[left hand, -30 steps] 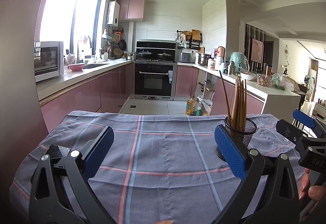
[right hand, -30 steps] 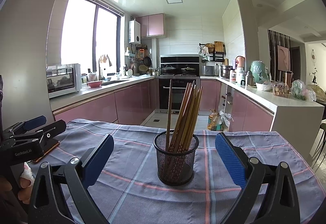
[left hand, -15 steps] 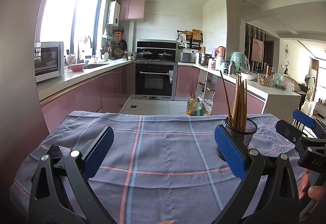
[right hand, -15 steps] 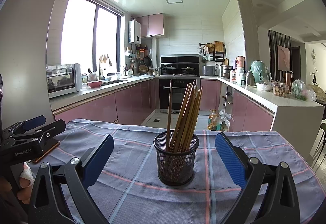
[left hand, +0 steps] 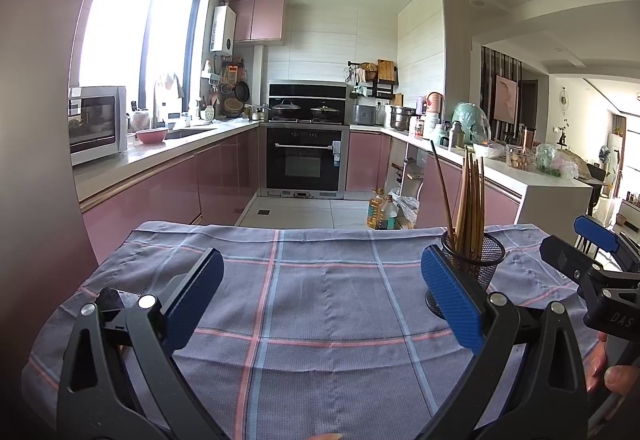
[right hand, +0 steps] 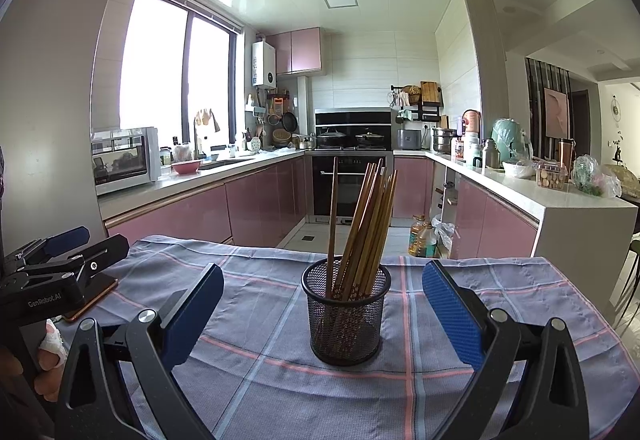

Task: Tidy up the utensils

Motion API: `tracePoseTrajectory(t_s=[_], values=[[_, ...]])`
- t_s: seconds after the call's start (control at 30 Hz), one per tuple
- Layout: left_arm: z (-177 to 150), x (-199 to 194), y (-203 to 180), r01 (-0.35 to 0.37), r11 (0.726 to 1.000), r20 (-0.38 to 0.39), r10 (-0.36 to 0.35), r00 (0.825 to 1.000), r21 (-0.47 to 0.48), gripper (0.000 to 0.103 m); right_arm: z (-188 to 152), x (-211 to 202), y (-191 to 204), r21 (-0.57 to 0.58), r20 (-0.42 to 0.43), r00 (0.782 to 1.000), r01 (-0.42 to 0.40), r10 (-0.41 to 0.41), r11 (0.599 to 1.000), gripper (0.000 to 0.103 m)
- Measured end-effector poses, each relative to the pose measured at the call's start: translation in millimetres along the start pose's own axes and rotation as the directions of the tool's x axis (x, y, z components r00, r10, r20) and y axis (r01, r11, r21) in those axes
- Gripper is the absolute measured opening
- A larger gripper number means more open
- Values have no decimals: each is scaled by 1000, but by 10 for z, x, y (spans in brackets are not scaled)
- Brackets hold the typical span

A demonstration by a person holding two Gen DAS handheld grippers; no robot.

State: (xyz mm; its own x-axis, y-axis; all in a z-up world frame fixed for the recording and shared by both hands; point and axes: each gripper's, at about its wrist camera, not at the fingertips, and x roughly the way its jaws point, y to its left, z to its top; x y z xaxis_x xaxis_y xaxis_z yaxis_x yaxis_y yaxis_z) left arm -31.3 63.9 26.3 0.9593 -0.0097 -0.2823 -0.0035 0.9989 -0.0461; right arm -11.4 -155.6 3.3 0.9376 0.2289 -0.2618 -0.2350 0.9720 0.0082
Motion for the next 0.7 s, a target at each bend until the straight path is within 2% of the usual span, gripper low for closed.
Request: tracePoseTrajectory(t_s=[0.7], values=[[-4, -42, -35, -6, 1000, 17, 6, 1000, 16, 97, -17, -5, 1, 8, 1, 1000, 3, -3, 1000, 96]])
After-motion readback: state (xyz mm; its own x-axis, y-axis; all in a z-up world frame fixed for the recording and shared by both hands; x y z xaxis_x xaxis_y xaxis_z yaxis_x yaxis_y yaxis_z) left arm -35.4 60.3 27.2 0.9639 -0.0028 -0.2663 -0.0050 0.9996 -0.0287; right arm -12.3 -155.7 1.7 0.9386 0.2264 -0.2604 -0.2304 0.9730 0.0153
